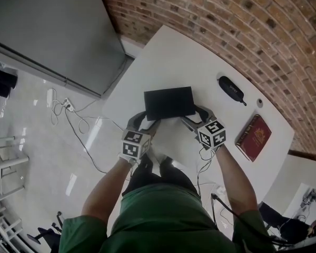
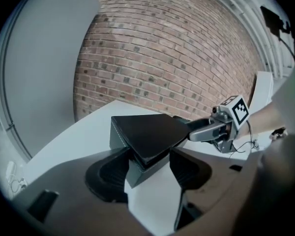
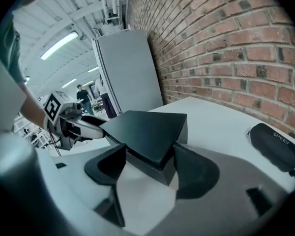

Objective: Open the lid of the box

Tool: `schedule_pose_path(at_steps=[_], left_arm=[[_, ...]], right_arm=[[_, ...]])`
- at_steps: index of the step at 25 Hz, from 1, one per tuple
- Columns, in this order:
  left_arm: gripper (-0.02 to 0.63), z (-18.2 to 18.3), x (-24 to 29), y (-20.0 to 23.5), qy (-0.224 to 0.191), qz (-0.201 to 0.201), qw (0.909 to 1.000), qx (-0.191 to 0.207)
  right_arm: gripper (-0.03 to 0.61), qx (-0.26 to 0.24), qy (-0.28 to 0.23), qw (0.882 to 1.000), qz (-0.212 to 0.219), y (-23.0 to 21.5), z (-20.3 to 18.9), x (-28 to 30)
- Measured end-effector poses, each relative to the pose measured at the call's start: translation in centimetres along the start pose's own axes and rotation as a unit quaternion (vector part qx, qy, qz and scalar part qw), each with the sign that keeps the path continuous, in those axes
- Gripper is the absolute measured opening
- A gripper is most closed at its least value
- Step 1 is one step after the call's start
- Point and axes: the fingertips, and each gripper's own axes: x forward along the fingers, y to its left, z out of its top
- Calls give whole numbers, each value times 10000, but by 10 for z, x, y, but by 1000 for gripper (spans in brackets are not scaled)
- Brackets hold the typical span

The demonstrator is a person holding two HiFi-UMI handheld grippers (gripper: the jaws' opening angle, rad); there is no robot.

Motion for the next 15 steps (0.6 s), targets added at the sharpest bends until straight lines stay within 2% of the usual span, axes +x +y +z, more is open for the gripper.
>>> schedule_pose_path(at_steps=[3, 8, 10, 13, 15], left_arm=[[256, 0, -1, 0, 68, -46, 10000, 25], [239, 10, -9, 2, -53, 211, 9982, 553], [232, 18, -14, 1, -203, 249, 9978, 586], [169, 30, -21, 6, -347, 390, 9958, 755], [169, 35, -23, 7, -375, 416, 9947, 866]], right_arm=[[307, -64, 173, 9998, 69, -1, 0, -1], [314, -343, 390, 9986, 34, 1, 0, -3], [313, -538, 391, 9978, -35, 2, 0, -5], [290, -700, 264, 9971, -131, 4, 7, -9], [268, -806, 135, 9964, -220, 5, 16, -12]])
